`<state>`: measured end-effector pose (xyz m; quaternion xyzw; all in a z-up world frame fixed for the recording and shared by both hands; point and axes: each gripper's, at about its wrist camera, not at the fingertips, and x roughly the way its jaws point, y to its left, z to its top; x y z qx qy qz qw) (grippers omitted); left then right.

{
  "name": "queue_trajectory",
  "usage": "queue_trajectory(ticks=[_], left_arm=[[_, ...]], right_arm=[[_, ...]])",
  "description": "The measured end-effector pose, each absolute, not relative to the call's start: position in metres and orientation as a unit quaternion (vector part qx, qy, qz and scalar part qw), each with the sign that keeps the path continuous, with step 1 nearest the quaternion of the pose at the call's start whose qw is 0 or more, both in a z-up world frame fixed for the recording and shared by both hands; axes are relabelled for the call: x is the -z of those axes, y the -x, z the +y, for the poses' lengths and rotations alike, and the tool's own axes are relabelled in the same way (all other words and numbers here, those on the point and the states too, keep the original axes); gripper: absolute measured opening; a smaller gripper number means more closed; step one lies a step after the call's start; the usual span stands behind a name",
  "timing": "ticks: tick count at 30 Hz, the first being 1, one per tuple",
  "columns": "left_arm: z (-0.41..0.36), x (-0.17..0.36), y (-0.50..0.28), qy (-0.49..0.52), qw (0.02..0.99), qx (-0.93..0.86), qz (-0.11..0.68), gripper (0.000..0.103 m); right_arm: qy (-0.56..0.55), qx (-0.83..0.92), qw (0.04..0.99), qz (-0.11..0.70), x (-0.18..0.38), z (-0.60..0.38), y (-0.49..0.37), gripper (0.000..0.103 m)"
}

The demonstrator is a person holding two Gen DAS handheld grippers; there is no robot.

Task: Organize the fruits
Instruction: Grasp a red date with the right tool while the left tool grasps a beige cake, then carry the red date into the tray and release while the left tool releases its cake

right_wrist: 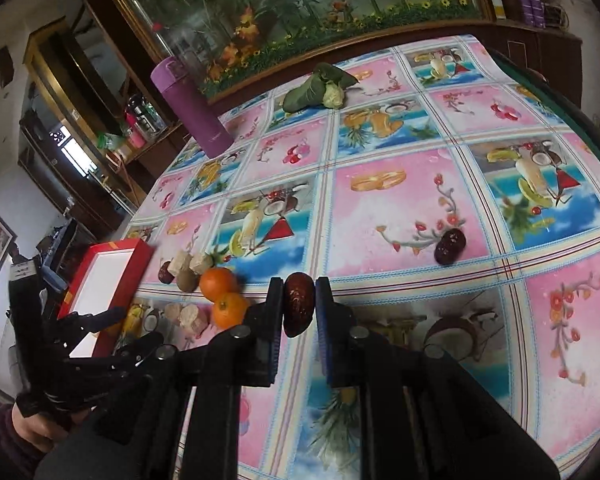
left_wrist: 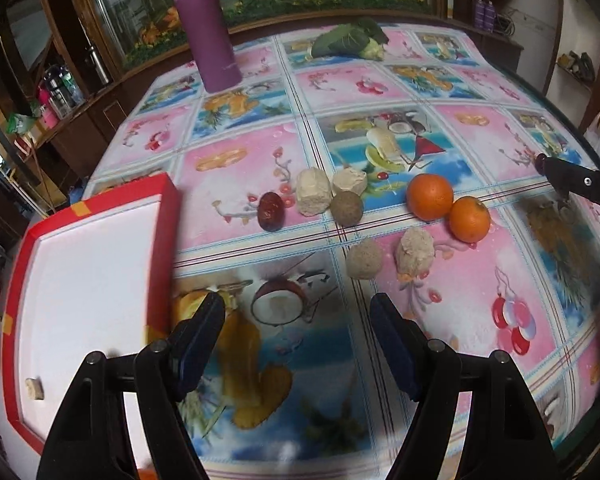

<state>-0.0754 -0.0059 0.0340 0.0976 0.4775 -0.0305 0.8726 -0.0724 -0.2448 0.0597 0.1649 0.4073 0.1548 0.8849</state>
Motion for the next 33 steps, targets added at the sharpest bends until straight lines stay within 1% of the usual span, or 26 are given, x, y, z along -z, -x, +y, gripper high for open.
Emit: queue_trajectory(ticks=[6,8,9,12,14,16,19,27,33], left_arm=[[-0.018,-0.029,0.062,-0.092,0.873,0.044,0.477,0.074],[-0.02,-0.027,0.058,-0.09,0.872,0.047,0.479,0.068],[-0.021,-0.027,0.057,-0.085,0.873,0.049,0.477,0.066],[-0.023,-0.027,0.054,-0.077,0.875,0.062,0.474,0.053],[-0.023,-0.027,0.053,-0.061,0.874,0.081,0.474,0.034],[-0.025,-0.027,0.054,-0.056,0.875,0.091,0.472,0.026],[-0.025,-0.027,0.057,-0.049,0.878,0.095,0.467,0.02],[-0.006,-0.034,0.071,-0.019,0.883,0.083,0.461,0.02],[0.022,-0.061,0.102,0.01,0.903,0.067,0.423,0.02]], right_arm=[[-0.165,-0.155,0.876,0.426,-0.049,-0.245,0.071,0.017],[-0.151,-0.157,0.881,0.421,-0.05,-0.241,0.074,0.017],[-0.143,-0.155,0.884,0.417,-0.051,-0.239,0.075,0.017],[-0.136,-0.153,0.884,0.42,-0.049,-0.236,0.075,0.017],[-0.134,-0.148,0.885,0.422,-0.048,-0.237,0.074,0.017],[-0.131,-0.14,0.887,0.419,-0.048,-0.238,0.073,0.017],[-0.135,-0.137,0.89,0.414,-0.049,-0.241,0.073,0.017],[-0.122,-0.126,0.901,0.397,-0.052,-0.241,0.074,0.017],[-0.1,-0.127,0.909,0.384,-0.055,-0.232,0.076,0.017]])
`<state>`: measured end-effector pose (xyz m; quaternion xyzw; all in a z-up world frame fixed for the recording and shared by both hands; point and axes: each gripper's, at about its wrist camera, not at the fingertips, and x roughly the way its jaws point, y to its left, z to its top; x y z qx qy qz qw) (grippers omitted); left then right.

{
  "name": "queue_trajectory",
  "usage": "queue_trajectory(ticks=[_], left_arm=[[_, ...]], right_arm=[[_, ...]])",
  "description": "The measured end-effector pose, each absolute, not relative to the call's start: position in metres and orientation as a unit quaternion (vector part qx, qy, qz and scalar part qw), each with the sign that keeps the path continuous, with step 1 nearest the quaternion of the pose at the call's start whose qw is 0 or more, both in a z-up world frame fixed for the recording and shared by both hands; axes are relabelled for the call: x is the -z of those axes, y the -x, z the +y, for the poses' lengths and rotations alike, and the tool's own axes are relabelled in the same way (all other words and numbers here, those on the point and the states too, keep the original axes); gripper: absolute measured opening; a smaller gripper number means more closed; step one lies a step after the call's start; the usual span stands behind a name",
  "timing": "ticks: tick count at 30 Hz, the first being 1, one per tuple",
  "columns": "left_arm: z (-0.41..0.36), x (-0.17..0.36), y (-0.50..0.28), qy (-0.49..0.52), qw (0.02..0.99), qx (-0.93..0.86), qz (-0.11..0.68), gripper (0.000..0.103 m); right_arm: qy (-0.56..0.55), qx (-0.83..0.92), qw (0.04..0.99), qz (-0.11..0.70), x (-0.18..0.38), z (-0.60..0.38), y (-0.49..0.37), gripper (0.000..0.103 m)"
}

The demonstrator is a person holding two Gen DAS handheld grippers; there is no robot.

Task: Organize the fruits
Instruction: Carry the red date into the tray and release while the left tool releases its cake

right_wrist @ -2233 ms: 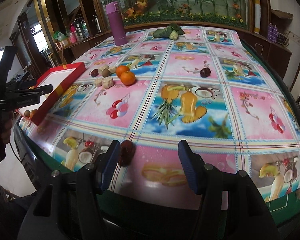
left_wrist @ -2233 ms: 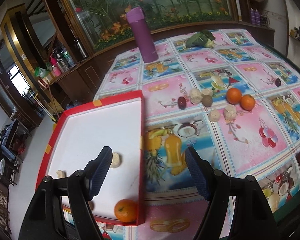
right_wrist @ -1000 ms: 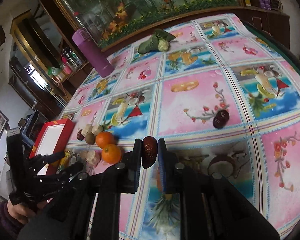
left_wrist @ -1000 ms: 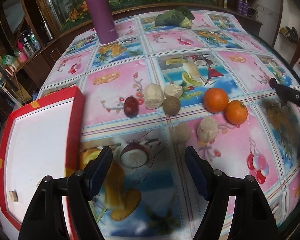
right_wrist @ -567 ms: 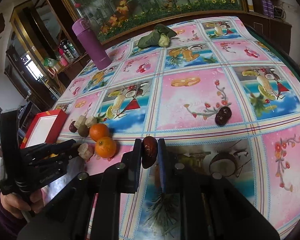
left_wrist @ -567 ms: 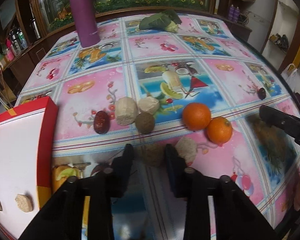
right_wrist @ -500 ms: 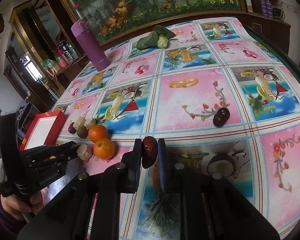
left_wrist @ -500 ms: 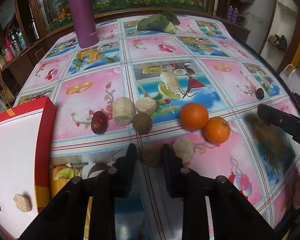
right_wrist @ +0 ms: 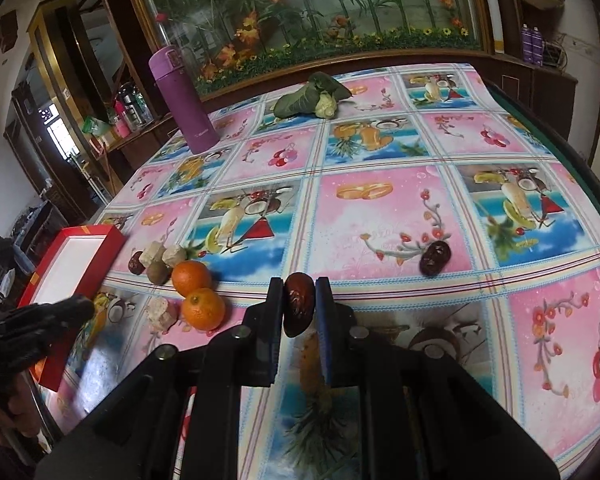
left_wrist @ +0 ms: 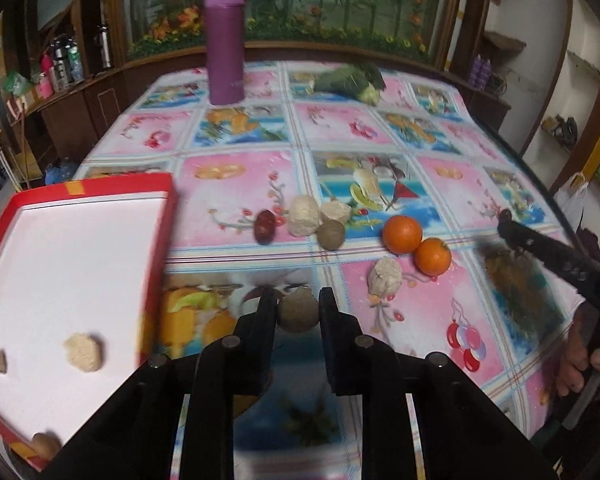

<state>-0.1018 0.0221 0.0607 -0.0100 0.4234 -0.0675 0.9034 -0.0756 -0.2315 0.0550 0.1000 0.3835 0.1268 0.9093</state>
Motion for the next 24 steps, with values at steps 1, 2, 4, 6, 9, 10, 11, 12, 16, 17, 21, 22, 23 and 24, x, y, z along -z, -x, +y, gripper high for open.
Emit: queue_trajectory(ticks=[1,2,4,6,9,10,11,12,16,17,21,22,23,24], left_arm=[[0.029,-0.067,0.109,0.014,0.908,0.062,0.413,0.02],[0.036,-0.072,0.114,0.019,0.912,0.057,0.407,0.02],[0.052,-0.08,0.122,0.031,0.917,0.045,0.396,0.02],[0.069,-0.087,0.127,0.041,0.92,0.028,0.388,0.02],[0.098,-0.096,0.132,0.05,0.924,-0.005,0.378,0.02],[0.109,-0.098,0.133,0.052,0.926,-0.018,0.374,0.02],[0.119,-0.1,0.135,0.054,0.927,-0.031,0.37,0.02],[0.128,-0.102,0.137,0.057,0.928,-0.042,0.366,0.02],[0.17,-0.107,0.144,0.051,0.93,-0.11,0.347,0.02],[0.179,-0.106,0.145,0.051,0.929,-0.123,0.346,0.02],[0.215,-0.095,0.143,0.064,0.92,-0.16,0.351,0.02],[0.221,-0.092,0.141,0.064,0.918,-0.167,0.354,0.02],[0.227,-0.087,0.137,0.063,0.915,-0.174,0.36,0.02],[0.232,-0.082,0.134,0.062,0.912,-0.177,0.365,0.02]], right_arm=[[-0.103,-0.129,0.909,0.383,-0.055,-0.23,0.075,0.017],[-0.105,-0.13,0.908,0.383,-0.056,-0.228,0.074,0.017],[-0.119,-0.139,0.906,0.382,-0.058,-0.221,0.073,0.017],[-0.137,-0.156,0.899,0.385,-0.06,-0.208,0.072,0.018],[-0.141,-0.195,0.893,0.38,-0.07,-0.169,0.07,0.018],[-0.137,-0.213,0.89,0.378,-0.075,-0.149,0.069,0.018],[-0.135,-0.227,0.888,0.376,-0.078,-0.135,0.069,0.018],[-0.132,-0.245,0.884,0.376,-0.083,-0.116,0.067,0.018],[-0.124,-0.297,0.868,0.378,-0.099,-0.048,0.057,0.018],[-0.118,-0.307,0.866,0.377,-0.103,-0.031,0.055,0.018],[-0.095,-0.334,0.855,0.386,-0.109,0.033,0.049,0.018],[-0.091,-0.339,0.851,0.39,-0.108,0.046,0.047,0.018],[-0.084,-0.342,0.848,0.395,-0.105,0.06,0.045,0.018],[-0.076,-0.344,0.845,0.402,-0.101,0.074,0.044,0.018]])
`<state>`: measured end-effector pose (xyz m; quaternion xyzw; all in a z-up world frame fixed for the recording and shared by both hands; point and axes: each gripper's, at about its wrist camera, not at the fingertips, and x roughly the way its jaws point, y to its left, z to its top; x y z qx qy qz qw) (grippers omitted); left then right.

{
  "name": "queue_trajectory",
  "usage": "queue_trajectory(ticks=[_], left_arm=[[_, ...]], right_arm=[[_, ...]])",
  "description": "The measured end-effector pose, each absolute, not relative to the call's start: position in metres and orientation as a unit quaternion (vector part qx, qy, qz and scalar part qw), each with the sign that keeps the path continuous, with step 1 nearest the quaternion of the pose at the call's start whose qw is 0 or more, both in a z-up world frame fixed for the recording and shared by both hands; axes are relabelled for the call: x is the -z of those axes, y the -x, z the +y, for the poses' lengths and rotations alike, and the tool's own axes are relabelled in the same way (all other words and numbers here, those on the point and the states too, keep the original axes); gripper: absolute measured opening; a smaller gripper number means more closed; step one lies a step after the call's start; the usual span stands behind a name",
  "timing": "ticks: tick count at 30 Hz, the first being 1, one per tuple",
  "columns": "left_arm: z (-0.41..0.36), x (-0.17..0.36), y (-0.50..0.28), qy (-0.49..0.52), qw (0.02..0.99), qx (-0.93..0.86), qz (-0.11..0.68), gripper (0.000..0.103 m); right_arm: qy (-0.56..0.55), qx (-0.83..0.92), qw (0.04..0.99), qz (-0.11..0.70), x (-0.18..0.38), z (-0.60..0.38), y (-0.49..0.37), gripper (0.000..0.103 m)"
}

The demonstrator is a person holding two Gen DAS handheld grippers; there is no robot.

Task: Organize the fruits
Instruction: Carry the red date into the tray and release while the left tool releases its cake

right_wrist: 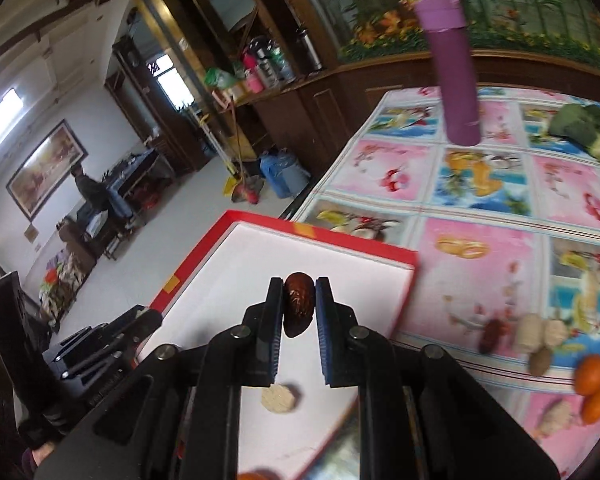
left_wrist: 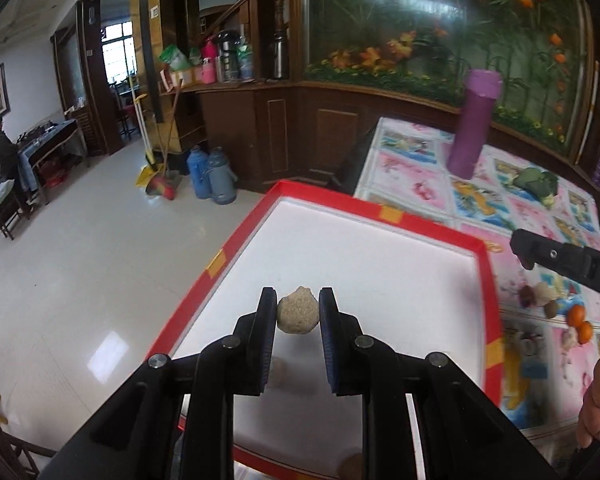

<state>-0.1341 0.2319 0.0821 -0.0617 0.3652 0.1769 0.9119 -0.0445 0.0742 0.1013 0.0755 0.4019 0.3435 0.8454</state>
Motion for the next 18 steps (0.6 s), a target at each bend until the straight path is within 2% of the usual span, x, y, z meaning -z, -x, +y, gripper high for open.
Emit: queue_trajectory(ticks=[8,18], left_arm=[[0.249,-0.056,0.122,0.044,0.894,-0.201,0.397,0.02],[0.243,-0.041,0.116,0.032,0.885,-0.214,0.413,0.02]], right_arm=[[-0.037,-0.355,0.82,0.447,-0.056,0.112,0.044,0.018],[-0.02,-0.344,0.813,0.469,-0.04,0.107,0.036,0.018]])
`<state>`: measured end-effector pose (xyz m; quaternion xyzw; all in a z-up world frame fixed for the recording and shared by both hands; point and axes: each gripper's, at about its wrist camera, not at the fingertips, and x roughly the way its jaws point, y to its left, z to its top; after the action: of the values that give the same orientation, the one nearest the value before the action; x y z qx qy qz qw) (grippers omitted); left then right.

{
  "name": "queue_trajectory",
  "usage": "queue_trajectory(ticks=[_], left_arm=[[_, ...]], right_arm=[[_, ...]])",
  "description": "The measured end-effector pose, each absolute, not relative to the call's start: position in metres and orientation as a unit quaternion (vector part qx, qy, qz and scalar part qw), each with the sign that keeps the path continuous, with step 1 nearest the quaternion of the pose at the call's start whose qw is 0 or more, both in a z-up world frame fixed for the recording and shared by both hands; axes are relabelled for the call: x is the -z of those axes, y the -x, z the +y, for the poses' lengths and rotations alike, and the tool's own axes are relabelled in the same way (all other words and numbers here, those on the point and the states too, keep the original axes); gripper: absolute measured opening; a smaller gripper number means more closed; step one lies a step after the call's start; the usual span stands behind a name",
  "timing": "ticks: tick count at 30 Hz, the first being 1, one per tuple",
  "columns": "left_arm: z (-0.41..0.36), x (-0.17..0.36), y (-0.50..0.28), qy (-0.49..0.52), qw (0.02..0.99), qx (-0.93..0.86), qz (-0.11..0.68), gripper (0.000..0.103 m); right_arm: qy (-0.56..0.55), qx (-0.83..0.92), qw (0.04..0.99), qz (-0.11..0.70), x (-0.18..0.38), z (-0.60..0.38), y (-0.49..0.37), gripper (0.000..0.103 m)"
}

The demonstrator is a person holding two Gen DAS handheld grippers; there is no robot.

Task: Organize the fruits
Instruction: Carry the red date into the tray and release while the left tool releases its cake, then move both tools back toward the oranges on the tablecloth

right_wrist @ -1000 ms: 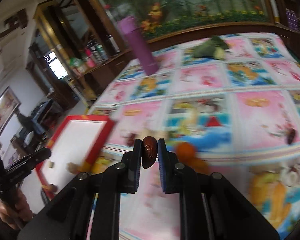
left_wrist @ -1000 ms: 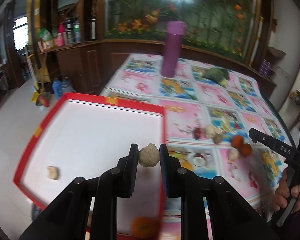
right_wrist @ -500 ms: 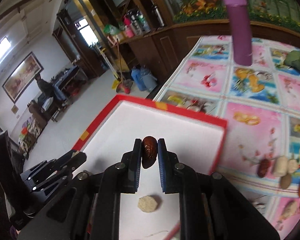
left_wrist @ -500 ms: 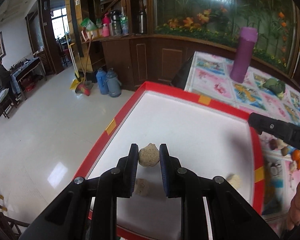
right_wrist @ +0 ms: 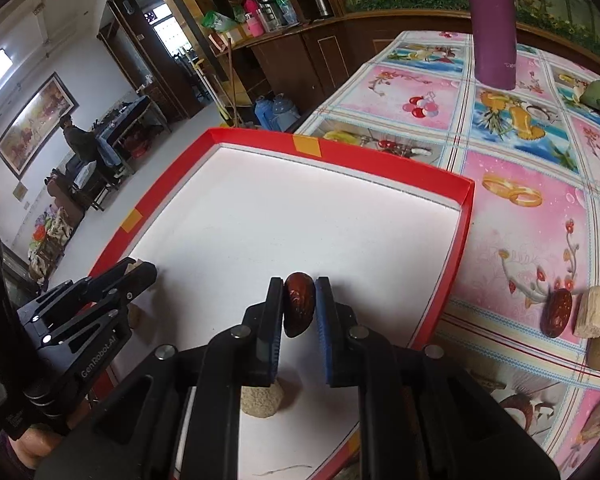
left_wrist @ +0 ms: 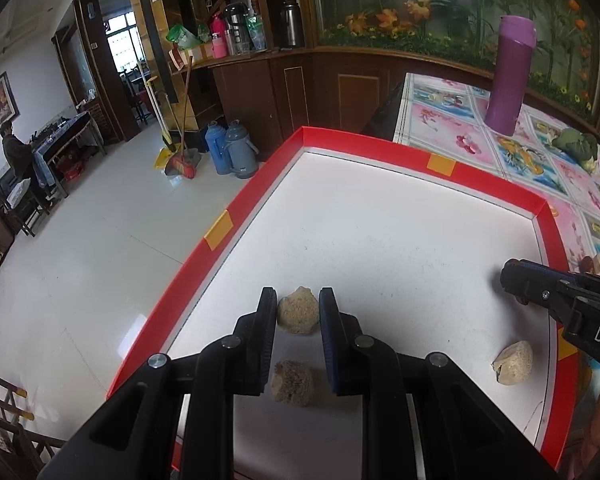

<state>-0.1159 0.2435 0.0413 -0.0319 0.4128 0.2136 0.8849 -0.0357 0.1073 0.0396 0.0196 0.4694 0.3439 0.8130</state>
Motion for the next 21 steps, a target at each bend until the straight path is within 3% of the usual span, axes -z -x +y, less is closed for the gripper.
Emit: queue_trajectory(ticks=[6,9,11,14,17,21], left_arm=[[0.241,-0.039,0.117,0.024,0.881,-0.225,0.416,0.021],[0.24,-0.04,0.12,0.02,0.878,-0.232,0.418,0.021],[0.238,-0.043,0.121,0.016,0.878,-0.238,0.415,0.033],[0.233,-0.048,0.124,0.01,0.88,-0.247,0.405,0.052],[0.227,-0.055,0.126,0.002,0.881,-0.256,0.397,0.061],[0.219,-0.061,0.128,-0.005,0.883,-0.26,0.392,0.064]], right_arm=[[0.005,-0.34,0.816,0.468,-0.037,0.111,0.037,0.02],[-0.016,-0.35,0.81,0.471,-0.041,0.105,0.035,0.036],[-0.031,-0.35,0.817,0.458,-0.047,0.098,0.035,0.049],[-0.043,-0.349,0.828,0.438,-0.058,0.087,0.037,0.052],[-0.051,-0.344,0.833,0.43,-0.063,0.077,0.036,0.055],[-0.058,-0.334,0.837,0.43,-0.065,0.059,0.034,0.056]])
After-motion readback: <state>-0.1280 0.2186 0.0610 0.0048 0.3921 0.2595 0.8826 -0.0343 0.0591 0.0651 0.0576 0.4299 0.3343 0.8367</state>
